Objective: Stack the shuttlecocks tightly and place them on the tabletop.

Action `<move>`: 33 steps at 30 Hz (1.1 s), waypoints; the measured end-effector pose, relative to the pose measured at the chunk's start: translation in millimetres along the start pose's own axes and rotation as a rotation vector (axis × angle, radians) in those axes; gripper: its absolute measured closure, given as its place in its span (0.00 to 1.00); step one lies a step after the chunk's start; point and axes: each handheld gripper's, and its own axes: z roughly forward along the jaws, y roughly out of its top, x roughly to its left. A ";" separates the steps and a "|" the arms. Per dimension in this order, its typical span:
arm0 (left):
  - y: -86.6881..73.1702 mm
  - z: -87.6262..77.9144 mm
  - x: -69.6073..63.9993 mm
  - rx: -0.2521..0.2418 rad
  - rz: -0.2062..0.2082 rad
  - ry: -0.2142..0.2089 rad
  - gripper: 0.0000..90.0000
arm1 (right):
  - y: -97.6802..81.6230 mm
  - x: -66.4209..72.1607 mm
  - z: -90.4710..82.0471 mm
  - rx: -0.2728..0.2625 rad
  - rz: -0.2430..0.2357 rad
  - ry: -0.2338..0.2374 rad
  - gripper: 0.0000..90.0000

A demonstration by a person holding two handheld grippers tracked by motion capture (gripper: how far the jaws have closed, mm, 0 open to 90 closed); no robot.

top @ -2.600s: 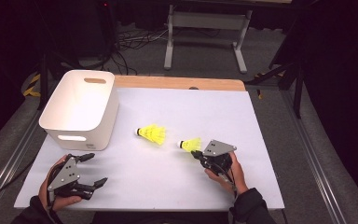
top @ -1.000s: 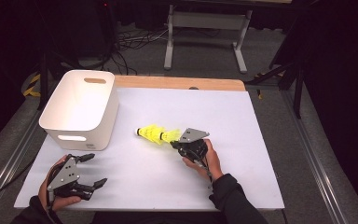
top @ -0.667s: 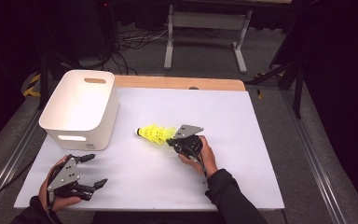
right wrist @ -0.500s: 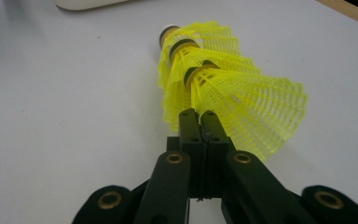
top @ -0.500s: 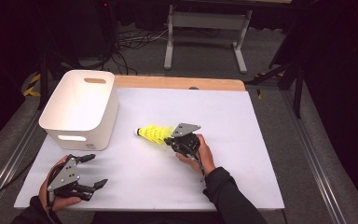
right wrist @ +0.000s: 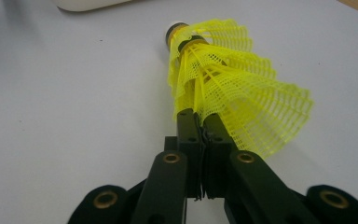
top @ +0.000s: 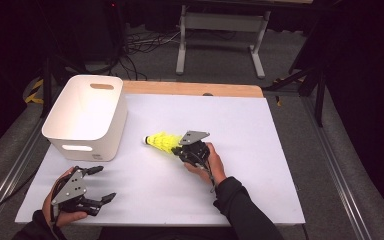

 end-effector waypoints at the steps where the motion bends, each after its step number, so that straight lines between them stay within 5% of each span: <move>1: 0.0 0.0 0.0 0.000 0.000 0.000 0.11 | 0.0 0.0 0.0 0.000 0.000 0.000 0.97; 11: 0.3 0.4 -0.5 0.001 0.003 -0.003 0.11 | -2.7 -1.6 5.9 0.031 0.005 -0.031 0.83; 15: -0.1 0.0 -0.2 0.003 0.005 0.000 0.11 | -2.6 -1.8 1.8 0.031 0.008 -0.047 0.70; 19: -0.6 0.2 0.6 0.000 -0.002 0.003 0.11 | -1.7 -4.3 -11.2 -0.035 0.043 -0.044 0.64; 33: 0.1 0.6 -0.5 0.012 0.012 0.009 0.11 | 9.0 3.9 -61.0 -0.150 -0.050 -0.118 0.53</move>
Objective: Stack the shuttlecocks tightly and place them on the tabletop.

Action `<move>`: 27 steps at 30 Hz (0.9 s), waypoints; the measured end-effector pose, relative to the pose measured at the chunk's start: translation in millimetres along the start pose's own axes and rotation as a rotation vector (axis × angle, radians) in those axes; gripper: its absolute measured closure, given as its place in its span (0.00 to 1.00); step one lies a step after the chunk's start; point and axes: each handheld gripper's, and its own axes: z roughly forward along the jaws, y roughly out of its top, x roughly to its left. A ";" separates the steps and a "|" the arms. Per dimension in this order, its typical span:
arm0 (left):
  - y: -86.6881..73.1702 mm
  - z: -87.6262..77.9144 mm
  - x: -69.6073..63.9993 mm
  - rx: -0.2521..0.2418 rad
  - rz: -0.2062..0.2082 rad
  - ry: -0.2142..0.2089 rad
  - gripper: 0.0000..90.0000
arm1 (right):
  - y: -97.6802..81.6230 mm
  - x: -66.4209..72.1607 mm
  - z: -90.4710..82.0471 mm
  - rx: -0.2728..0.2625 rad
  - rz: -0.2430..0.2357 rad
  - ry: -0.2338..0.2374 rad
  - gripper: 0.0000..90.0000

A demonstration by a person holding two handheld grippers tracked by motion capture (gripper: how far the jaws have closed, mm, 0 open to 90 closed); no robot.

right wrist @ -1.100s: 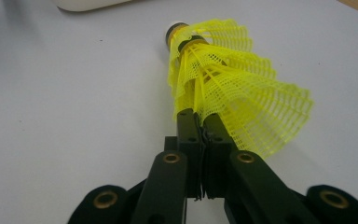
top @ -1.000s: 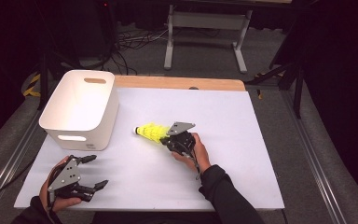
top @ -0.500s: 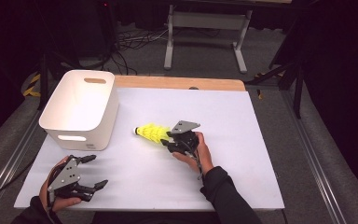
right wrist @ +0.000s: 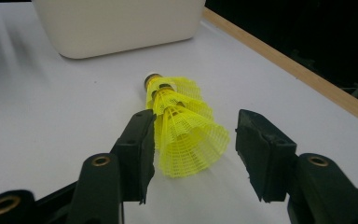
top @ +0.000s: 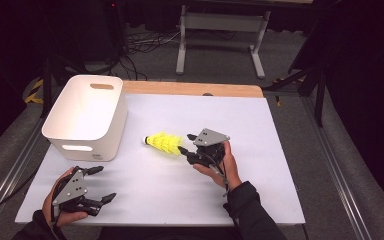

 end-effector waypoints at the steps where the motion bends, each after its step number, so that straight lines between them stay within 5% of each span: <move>1: 0.1 -0.1 0.2 0.001 0.002 0.000 0.11 | 1.2 0.4 -3.1 -0.006 -0.009 -0.011 0.52; 27: -0.2 -1.1 0.9 -0.002 -0.001 0.004 0.11 | 2.5 10.9 -31.0 -0.015 -0.095 -0.068 0.30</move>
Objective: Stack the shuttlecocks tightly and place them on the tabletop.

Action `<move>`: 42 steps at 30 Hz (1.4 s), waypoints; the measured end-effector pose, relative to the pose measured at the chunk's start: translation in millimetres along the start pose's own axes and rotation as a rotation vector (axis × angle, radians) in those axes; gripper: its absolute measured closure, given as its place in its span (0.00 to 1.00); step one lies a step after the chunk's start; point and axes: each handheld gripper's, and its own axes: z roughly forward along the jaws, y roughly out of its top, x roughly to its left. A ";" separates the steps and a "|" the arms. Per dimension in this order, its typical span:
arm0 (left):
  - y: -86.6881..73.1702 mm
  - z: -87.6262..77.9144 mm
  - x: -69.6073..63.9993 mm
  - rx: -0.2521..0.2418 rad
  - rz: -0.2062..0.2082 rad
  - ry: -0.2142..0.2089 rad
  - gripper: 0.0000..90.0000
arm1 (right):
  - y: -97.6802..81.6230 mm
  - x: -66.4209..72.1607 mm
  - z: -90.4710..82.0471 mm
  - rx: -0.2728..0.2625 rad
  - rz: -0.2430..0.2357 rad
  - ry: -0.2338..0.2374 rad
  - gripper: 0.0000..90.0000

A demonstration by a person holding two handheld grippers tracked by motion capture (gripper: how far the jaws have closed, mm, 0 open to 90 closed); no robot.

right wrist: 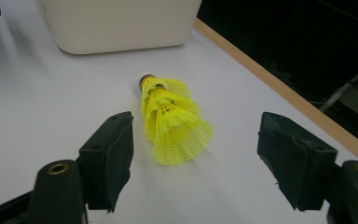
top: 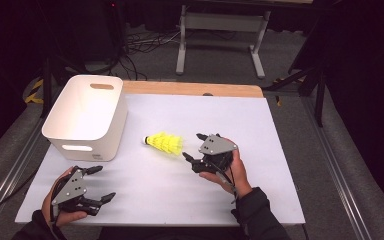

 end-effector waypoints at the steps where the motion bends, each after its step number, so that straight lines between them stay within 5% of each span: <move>1: 0.0 0.0 0.0 0.000 0.000 0.000 0.11 | -0.5 0.5 -1.5 -0.001 -0.005 -0.003 0.30; 42: 0.4 0.0 0.2 -0.004 -0.009 0.007 0.11 | -43.0 5.4 -50.8 0.015 -0.025 -0.055 0.19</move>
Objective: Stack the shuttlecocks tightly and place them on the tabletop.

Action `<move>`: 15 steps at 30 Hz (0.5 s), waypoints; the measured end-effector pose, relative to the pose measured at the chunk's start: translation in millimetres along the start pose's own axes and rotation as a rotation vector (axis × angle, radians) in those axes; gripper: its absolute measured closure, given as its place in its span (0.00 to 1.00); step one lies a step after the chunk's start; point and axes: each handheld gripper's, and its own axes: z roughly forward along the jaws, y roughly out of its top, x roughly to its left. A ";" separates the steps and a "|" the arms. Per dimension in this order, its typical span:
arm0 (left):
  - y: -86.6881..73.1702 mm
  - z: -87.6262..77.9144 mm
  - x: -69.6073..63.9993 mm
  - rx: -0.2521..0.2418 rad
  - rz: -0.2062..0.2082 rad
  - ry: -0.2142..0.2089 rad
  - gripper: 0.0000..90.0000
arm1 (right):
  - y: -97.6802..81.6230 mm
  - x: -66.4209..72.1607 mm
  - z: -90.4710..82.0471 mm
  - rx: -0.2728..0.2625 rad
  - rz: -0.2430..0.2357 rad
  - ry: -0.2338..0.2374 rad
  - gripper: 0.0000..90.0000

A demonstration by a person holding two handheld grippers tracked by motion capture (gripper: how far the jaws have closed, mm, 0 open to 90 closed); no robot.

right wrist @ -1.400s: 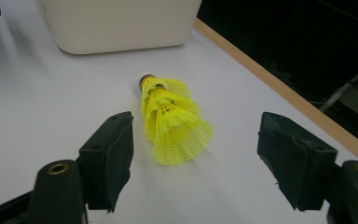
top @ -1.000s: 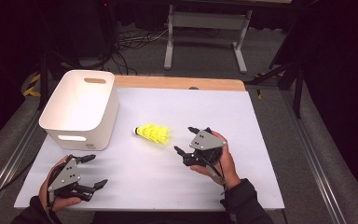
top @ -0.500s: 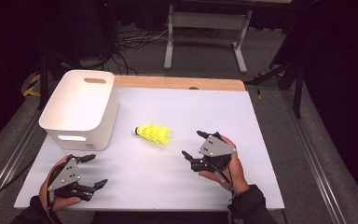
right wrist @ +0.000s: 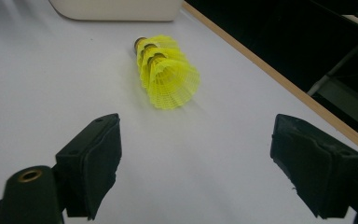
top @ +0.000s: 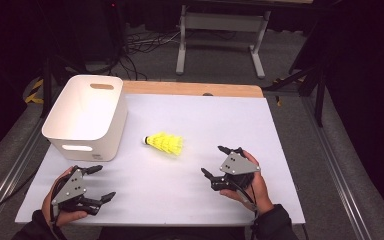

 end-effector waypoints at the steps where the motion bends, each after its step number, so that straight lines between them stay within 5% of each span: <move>1: 0.0 -0.3 0.3 -0.001 0.001 0.002 0.11 | -3.1 0.2 -1.6 -0.006 0.002 -0.006 0.18; 15: 0.2 -1.4 0.5 -0.006 0.003 0.013 0.11 | -30.5 1.8 -12.2 -0.022 0.000 0.003 0.13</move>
